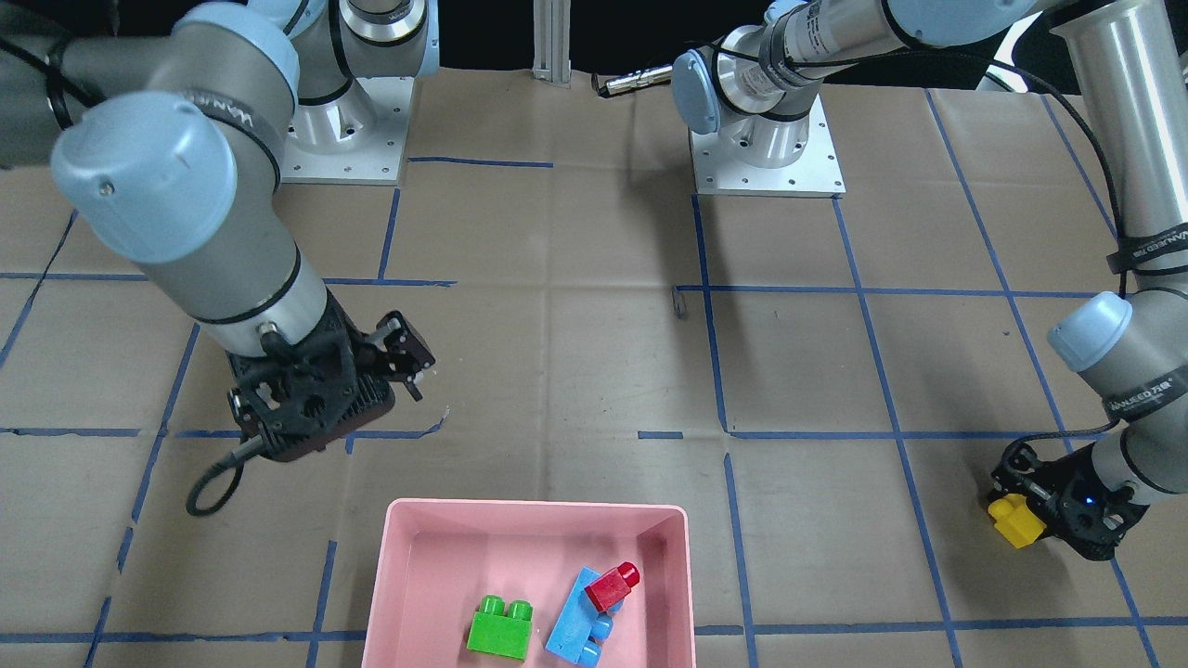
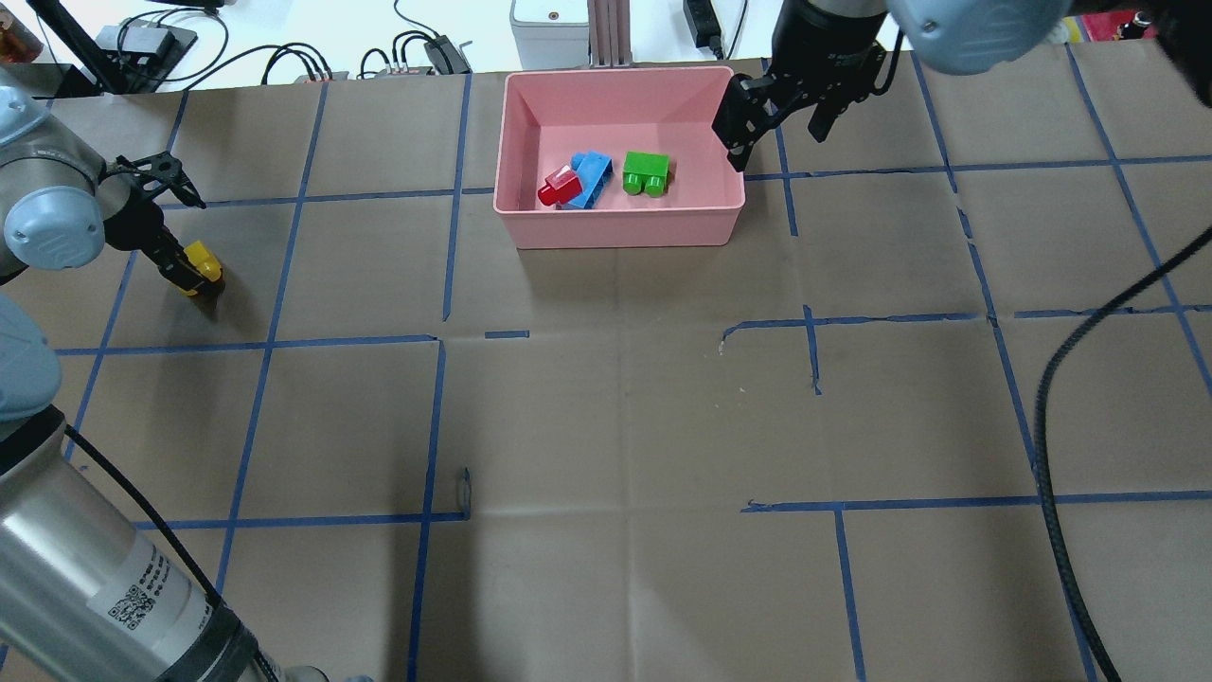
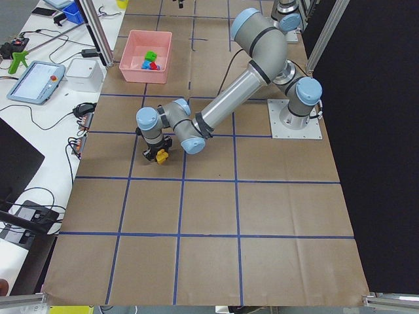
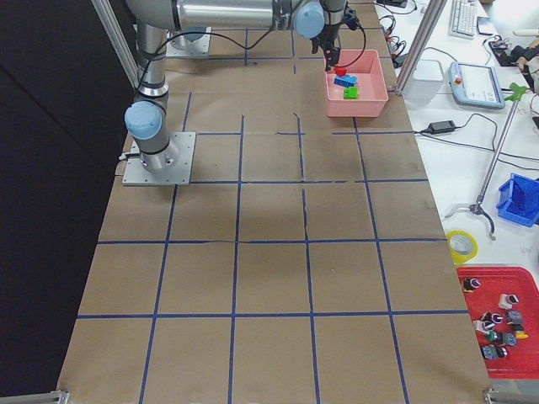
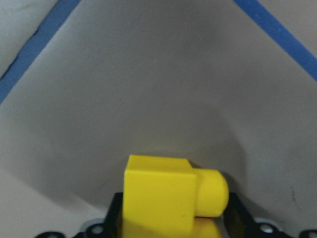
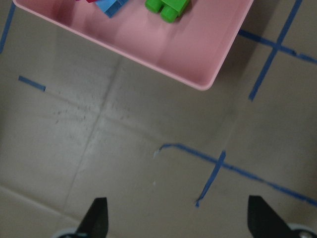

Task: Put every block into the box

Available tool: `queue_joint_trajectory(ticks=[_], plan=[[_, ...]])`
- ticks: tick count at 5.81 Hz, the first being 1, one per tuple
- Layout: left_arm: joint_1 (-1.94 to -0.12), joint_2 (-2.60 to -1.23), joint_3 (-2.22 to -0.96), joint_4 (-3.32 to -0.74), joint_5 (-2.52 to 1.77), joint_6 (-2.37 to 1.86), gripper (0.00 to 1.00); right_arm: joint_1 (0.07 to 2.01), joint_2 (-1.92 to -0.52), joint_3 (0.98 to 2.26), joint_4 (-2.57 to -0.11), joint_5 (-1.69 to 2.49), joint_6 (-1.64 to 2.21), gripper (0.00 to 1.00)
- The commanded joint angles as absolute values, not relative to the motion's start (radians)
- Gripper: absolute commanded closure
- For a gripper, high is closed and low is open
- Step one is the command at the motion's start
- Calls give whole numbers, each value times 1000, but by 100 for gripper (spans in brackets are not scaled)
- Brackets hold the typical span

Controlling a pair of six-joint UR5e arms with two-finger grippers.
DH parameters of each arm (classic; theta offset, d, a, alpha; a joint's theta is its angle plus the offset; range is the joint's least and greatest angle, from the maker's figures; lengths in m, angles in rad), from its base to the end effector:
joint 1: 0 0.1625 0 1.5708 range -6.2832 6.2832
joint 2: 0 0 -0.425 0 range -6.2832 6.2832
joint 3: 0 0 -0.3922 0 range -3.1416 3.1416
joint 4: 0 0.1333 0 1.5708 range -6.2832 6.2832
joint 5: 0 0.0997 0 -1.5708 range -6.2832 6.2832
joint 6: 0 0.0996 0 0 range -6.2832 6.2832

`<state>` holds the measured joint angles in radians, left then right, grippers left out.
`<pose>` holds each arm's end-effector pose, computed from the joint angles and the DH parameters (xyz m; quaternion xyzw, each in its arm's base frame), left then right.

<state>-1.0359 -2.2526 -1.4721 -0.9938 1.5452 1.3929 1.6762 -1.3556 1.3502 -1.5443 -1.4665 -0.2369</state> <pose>0.2371 -0.6666 0.1764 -0.4159 -0.9093 0.0088 0.0098 0.2039 -0.5622 0.4787 -0.1695 0.9841 0.0071 0.0527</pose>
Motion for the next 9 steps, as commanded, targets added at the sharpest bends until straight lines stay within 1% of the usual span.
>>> queue_joint_trajectory(ticks=[1, 2, 3, 4, 5, 6, 7, 8, 9], plan=[[-1038, -2237, -1444, -994, 1549, 1381, 78, 1762, -1503, 1455, -1439, -1476, -4, 0], [-1045, -2191, -1401, -1011, 1545, 1306, 81, 1763, -1579, 1551, -1451, -1479, -2, 0], [-1058, -2146, -1340, -1066, 1548, 1225, 81, 1753, -1654, 1636, -1482, -1480, -5, 0], [-1104, -2125, -1251, -1201, 1543, 1086, 81, 1726, -1686, 1690, -1520, -1500, -12, 0], [-1168, -2129, -1130, -1356, 1542, 910, 81, 1695, -1686, 1698, -1522, -1506, -15, 0], [-1249, -2138, -1039, -1471, 1536, 665, 81, 1668, -1686, 1697, -1519, -1502, -17, 0], [-1349, -2140, -1008, -1491, 1514, 449, 81, 1663, -1686, 1695, -1520, -1500, -24, 0], [-1455, -2149, -1006, -1488, 1468, 150, 81, 1663, -1686, 1687, -1522, -1500, -25, 0], [-1551, -2169, -994, -1476, 1432, -52, 81, 1663, -1678, 1690, -1546, -1500, -25, 0]])
